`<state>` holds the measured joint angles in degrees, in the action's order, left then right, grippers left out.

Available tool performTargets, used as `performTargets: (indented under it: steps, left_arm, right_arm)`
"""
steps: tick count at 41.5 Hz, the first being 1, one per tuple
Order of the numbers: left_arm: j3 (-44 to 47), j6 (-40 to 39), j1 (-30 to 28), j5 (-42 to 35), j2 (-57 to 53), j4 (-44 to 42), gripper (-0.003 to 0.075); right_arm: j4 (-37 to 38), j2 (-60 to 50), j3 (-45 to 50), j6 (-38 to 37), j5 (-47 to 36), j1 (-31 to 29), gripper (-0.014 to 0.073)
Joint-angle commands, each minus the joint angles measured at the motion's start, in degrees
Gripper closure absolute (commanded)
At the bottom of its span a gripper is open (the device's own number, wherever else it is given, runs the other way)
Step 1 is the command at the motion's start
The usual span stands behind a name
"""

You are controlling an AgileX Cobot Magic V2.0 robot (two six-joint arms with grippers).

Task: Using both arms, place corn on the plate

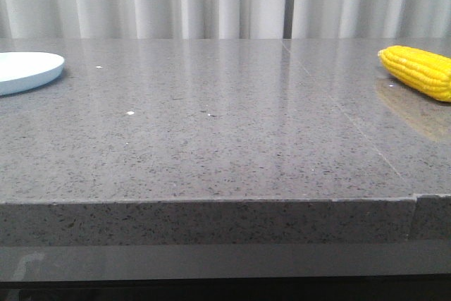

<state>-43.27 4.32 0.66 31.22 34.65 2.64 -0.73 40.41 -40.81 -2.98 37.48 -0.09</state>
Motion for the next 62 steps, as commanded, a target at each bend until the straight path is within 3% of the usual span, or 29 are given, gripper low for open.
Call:
performTargets:
  steps: [1,4,6,12,16,35,43,47,54,62]
  left_arm:
    - [-1.96,-0.53,-0.13,-3.9,2.12,0.24,0.0737]
    - [-1.96,-0.53,-0.13,-3.8,3.21,0.24,0.0681]
    - [-1.96,-0.53,-0.13,-3.68,4.27,0.24,0.06]
    - [-1.96,-0.53,-0.13,-3.33,6.28,0.24,0.0247]
    - [-1.96,-0.53,-0.13,-3.24,7.72,0.24,0.0142]
    - [-8.55,-0.53,-0.46,1.97,21.37,-3.95,0.0145]
    - [-15.28,-0.42,-7.69,6.21,31.56,-3.36,0.0145]
    - [-18.0,2.44,-12.55,6.21,35.73,0.94,0.0145]
    - [-22.61,17.64,-19.04,7.8,43.67,20.07,0.0146]
    - [-28.16,19.2,-20.41,7.43,52.2,23.51,0.0157]
  right_arm:
    - [0.73,2.23,-1.86,1.17,-4.4,-0.47,0.0624]
    - [0.73,3.35,-1.86,2.03,-4.52,-0.47,0.051]
    - [0.73,3.88,-1.86,2.98,-4.52,-0.47,0.0402]
    - [0.73,5.16,-1.86,3.43,-4.69,-0.47,0.007]
    - [0.73,5.59,-1.86,3.43,-4.81,-0.47,-0.0005]
    - [0.73,5.64,-1.86,3.43,-4.66,-0.47,-0.0007]
    - [0.73,5.64,-1.86,3.43,-4.66,-0.47,-0.0007]
    - [0.73,5.64,-1.86,3.43,-4.66,-0.47,-0.0007]
    - [0.73,5.64,-1.86,3.43,-4.66,-0.47,-0.0007]
    - [0.73,5.64,-1.86,3.43,-4.66,-0.47,-0.0007]
